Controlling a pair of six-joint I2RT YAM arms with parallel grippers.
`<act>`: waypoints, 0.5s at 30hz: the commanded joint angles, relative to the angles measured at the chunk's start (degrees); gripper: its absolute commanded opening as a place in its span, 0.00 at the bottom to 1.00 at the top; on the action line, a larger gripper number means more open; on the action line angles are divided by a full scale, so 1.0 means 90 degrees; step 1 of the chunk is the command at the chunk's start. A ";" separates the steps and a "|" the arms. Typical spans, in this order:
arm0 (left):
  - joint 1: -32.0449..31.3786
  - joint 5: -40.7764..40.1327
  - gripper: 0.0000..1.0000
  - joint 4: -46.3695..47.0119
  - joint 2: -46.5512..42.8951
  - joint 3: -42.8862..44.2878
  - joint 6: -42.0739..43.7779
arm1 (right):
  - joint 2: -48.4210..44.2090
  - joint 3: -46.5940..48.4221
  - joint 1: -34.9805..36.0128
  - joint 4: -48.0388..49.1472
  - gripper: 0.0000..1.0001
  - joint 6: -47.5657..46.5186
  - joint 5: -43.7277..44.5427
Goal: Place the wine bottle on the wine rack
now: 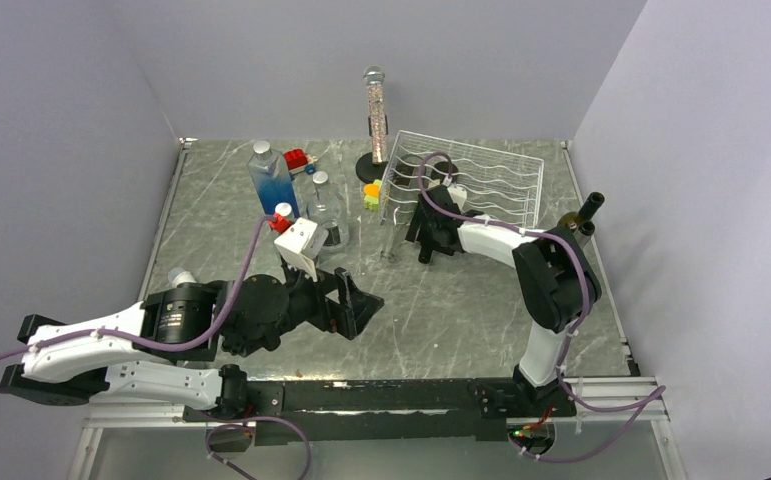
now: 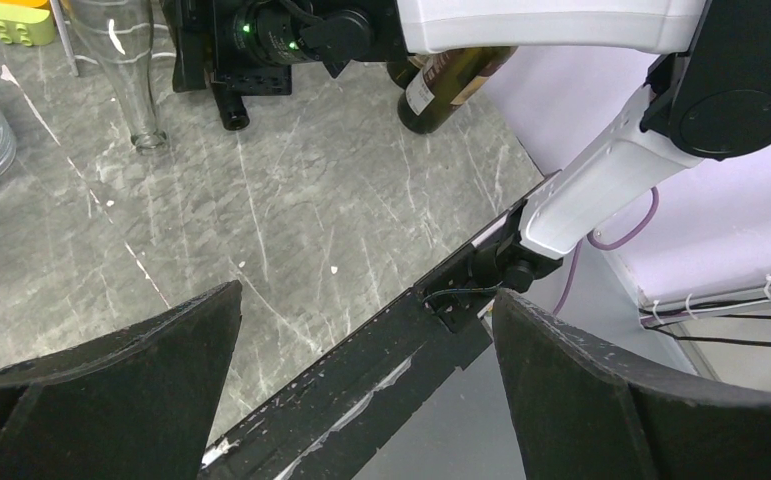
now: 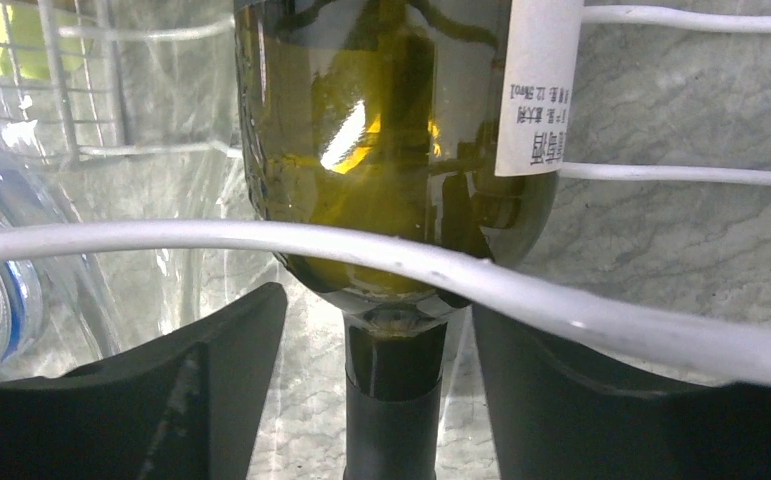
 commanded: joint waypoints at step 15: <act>-0.0022 -0.1054 0.99 0.1308 -0.0653 -0.1051 0.0561 | -0.3647 -0.0791 0.0062 -0.0948 1.00 -0.2031 -0.0352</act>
